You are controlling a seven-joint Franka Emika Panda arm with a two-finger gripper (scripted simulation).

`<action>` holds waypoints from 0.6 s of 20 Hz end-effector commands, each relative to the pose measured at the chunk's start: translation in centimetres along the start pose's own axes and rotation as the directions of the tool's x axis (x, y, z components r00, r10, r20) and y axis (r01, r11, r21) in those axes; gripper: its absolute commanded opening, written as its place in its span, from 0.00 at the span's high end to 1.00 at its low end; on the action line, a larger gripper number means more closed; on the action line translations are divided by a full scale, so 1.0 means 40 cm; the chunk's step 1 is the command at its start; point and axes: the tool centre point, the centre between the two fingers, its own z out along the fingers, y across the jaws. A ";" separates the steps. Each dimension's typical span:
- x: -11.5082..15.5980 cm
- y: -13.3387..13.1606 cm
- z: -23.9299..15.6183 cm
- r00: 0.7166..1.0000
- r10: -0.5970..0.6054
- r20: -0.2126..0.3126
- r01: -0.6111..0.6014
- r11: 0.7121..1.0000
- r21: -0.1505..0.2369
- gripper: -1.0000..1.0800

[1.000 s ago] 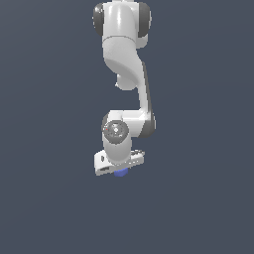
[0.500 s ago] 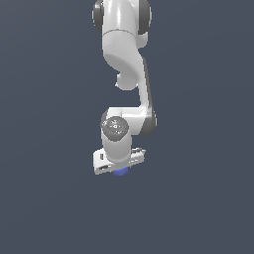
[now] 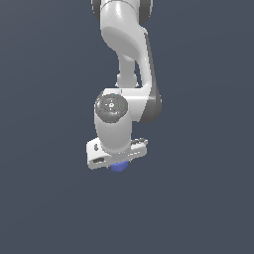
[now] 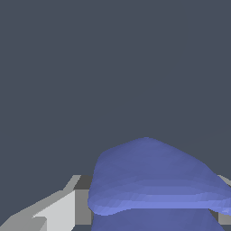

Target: Pick up the object and move it to a goal position.

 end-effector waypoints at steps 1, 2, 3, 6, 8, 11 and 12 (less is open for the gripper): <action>0.007 0.003 -0.067 1.000 0.000 0.000 0.000 1.000 0.000 1.00; 0.010 0.005 -0.093 1.000 0.000 0.000 0.000 1.000 0.000 1.00; 0.014 0.006 -0.120 1.000 0.000 0.000 0.000 1.000 0.000 1.00; 0.024 0.011 -0.198 1.000 0.000 0.000 0.000 1.000 0.000 1.00; 0.031 0.014 -0.248 1.000 0.000 0.000 0.000 1.000 0.000 1.00; 0.041 0.018 -0.320 1.000 0.000 0.000 0.000 1.000 0.000 1.00; 0.044 0.020 -0.343 1.000 0.000 0.000 0.000 1.000 0.000 1.00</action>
